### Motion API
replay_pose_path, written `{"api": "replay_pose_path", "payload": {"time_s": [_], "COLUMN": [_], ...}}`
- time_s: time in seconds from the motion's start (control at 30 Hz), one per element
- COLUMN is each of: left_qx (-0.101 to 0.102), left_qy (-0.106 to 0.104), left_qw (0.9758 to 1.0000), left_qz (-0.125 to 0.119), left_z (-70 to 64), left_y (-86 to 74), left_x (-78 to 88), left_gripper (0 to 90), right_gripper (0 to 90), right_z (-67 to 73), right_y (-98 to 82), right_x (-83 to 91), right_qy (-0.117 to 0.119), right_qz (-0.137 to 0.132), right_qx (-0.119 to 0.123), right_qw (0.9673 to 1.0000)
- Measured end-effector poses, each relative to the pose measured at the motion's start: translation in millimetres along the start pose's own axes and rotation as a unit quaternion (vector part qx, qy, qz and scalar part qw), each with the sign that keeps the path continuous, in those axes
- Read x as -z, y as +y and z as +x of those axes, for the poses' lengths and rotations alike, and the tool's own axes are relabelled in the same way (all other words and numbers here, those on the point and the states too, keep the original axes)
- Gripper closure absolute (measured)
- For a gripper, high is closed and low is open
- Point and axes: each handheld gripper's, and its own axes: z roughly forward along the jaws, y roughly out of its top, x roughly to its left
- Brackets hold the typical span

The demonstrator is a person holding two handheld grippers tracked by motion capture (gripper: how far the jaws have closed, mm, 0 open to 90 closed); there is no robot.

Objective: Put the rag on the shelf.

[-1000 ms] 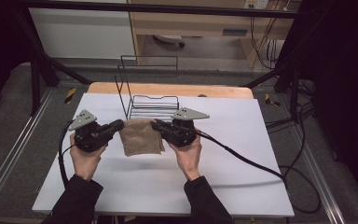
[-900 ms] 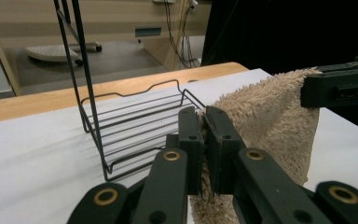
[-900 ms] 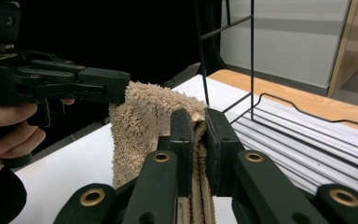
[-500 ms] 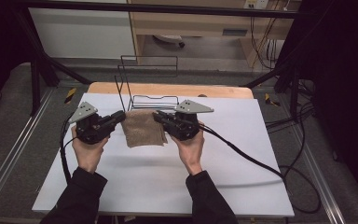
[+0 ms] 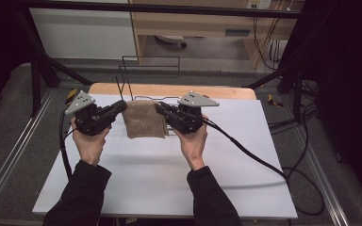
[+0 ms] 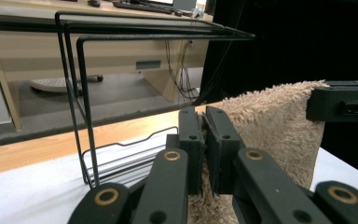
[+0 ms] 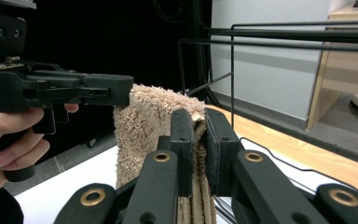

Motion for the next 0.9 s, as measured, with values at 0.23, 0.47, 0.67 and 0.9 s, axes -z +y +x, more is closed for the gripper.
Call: {"api": "replay_pose_path", "payload": {"time_s": [0.23,0.47,0.67,0.9], "left_qx": [-0.003,-0.002,-0.007,-0.013], "left_qy": [-0.003,-0.002,0.0,0.0], "left_qw": [0.9999,0.9996,0.9994,0.9989], "left_qz": [-0.014,-0.029,-0.034,-0.044], "left_z": [-0.9,1.3,3.8,4.6], "left_y": [10.8,19.9,26.9,40.0], "left_x": [-1.1,-2.6,-3.7,-4.1], "left_gripper": [85.6,85.5,85.5,85.5], "right_gripper": [83.1,83.1,83.1,83.1], "right_z": [-1.7,-2.7,-2.4,-4.2], "right_y": [10.1,20.5,27.9,36.6], "right_x": [2.1,0.2,-2.0,-2.9], "right_qy": [-0.005,-0.012,-0.016,-0.017], "right_qz": [-0.013,-0.024,-0.029,-0.04], "right_qx": [0.007,0.013,0.021,0.025], "right_qw": [0.9999,0.9996,0.9992,0.9987]}}
